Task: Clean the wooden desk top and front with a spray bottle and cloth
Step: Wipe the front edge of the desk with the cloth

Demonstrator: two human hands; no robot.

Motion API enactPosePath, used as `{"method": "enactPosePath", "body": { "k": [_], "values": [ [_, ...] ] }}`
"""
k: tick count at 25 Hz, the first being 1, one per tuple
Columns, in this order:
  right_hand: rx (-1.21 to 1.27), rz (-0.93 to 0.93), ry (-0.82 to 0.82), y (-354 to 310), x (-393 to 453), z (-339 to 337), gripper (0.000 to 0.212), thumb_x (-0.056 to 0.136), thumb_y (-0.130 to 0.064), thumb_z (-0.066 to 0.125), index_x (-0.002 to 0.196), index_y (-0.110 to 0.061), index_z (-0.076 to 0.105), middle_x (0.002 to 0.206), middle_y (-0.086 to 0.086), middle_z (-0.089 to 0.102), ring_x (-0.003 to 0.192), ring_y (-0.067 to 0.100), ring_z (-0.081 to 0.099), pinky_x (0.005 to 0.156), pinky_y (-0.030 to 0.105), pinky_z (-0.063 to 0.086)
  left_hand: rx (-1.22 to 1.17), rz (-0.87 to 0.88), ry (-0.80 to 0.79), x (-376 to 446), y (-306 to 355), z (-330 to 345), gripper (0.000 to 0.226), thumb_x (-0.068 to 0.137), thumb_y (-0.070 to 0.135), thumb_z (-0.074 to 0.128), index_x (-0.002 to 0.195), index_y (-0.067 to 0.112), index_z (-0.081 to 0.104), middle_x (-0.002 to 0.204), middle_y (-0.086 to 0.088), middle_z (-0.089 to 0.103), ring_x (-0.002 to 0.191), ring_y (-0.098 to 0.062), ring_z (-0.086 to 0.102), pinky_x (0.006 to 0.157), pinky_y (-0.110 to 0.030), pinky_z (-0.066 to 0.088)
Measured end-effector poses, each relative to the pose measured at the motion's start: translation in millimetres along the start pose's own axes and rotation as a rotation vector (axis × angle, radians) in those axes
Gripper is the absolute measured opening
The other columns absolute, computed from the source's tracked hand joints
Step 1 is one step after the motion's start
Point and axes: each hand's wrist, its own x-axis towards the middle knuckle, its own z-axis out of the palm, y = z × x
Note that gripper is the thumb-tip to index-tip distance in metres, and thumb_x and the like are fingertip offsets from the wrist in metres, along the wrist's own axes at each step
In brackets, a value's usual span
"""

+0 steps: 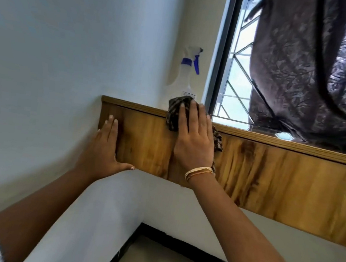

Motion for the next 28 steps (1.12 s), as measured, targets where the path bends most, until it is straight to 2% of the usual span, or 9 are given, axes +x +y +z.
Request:
{"method": "enactPosePath", "body": {
  "k": [4,7,9,12,15,18,21,24,28],
  "values": [
    [-0.008,-0.252,-0.132,-67,37,33,0.054,0.097,-0.021,0.032,0.148,-0.007,0.039,0.153,0.021,0.036,0.144,0.038,0.031,0.118,0.046,0.02,0.093,0.02,0.006,-6,-34,0,0.135,0.06,0.094,0.035,0.154,0.0,0.009,0.162,-0.017,0.007,0.15,-0.029,0.01,0.12,-0.04,0.014],
    [-0.04,-0.439,-0.265,-109,66,51,0.057,0.097,-0.021,0.029,0.153,-0.008,0.029,0.158,0.019,0.026,0.148,0.037,0.021,0.12,0.044,0.015,0.117,0.051,-0.009,-11,-42,-2,0.126,0.066,0.088,0.035,0.154,0.001,0.014,0.161,-0.017,0.012,0.149,-0.03,0.015,0.119,-0.038,0.015],
    [-0.064,-0.553,-0.359,-122,77,56,0.058,0.098,-0.023,0.029,0.154,-0.009,0.025,0.16,0.018,0.022,0.149,0.036,0.017,0.121,0.044,0.012,0.145,0.076,-0.024,-16,-41,0,0.117,0.07,0.082,0.036,0.152,0.0,0.022,0.159,-0.019,0.022,0.147,-0.032,0.024,0.118,-0.041,0.021],
    [-0.059,-0.715,-0.348,-109,69,53,0.057,0.091,-0.024,0.028,0.144,-0.015,0.047,0.151,0.015,0.042,0.141,0.036,0.036,0.117,0.045,0.024,0.154,0.074,-0.063,-31,-42,7,0.108,0.074,0.078,0.033,0.145,-0.003,0.038,0.152,-0.021,0.037,0.142,-0.034,0.035,0.115,-0.046,0.029],
    [-0.024,-0.855,-0.408,-72,17,42,0.052,0.092,-0.03,0.045,0.143,-0.018,0.047,0.151,0.013,0.043,0.141,0.034,0.037,0.117,0.045,0.023,0.134,0.077,-0.135,-48,-47,10,0.111,0.074,0.081,0.023,0.151,0.001,0.028,0.159,-0.016,0.024,0.148,-0.029,0.023,0.119,-0.042,0.021],
    [-0.032,-0.984,-0.461,-32,-31,20,0.059,0.087,-0.026,0.063,0.143,-0.02,0.048,0.151,0.012,0.044,0.141,0.033,0.038,0.116,0.046,0.024,0.057,0.075,-0.167,-56,-39,11,0.111,0.073,0.082,0.022,0.155,0.008,0.013,0.163,-0.011,0.01,0.151,-0.026,0.011,0.121,-0.044,0.015],
    [-0.022,-0.916,-0.408,18,-46,-1,0.057,0.087,-0.027,0.065,0.142,-0.019,0.051,0.15,0.012,0.045,0.14,0.032,0.04,0.115,0.046,0.032,0.033,0.128,-0.12,-56,-19,10,0.103,0.079,0.077,0.03,0.156,0.012,0.011,0.163,-0.01,0.009,0.15,-0.027,0.013,0.119,-0.05,0.02],
    [-0.048,-0.677,-0.246,78,-54,-32,0.049,0.095,-0.027,0.057,0.143,-0.019,0.05,0.153,0.012,0.041,0.141,0.031,0.039,0.115,0.046,0.033,0.043,0.286,-0.002,-53,15,8,0.088,0.088,0.063,0.042,0.156,0.014,0.015,0.163,-0.01,0.012,0.15,-0.026,0.016,0.117,-0.053,0.023],
    [-0.114,-0.326,-0.06,151,-71,-80,0.043,0.098,-0.019,0.049,0.14,-0.017,0.053,0.151,0.012,0.043,0.14,0.03,0.041,0.112,0.046,0.036,0.03,0.436,0.125,-34,103,5,0.074,0.096,0.053,0.039,0.154,0.013,0.021,0.163,-0.011,0.013,0.15,-0.025,0.016,0.117,-0.053,0.024]
  ]
}}
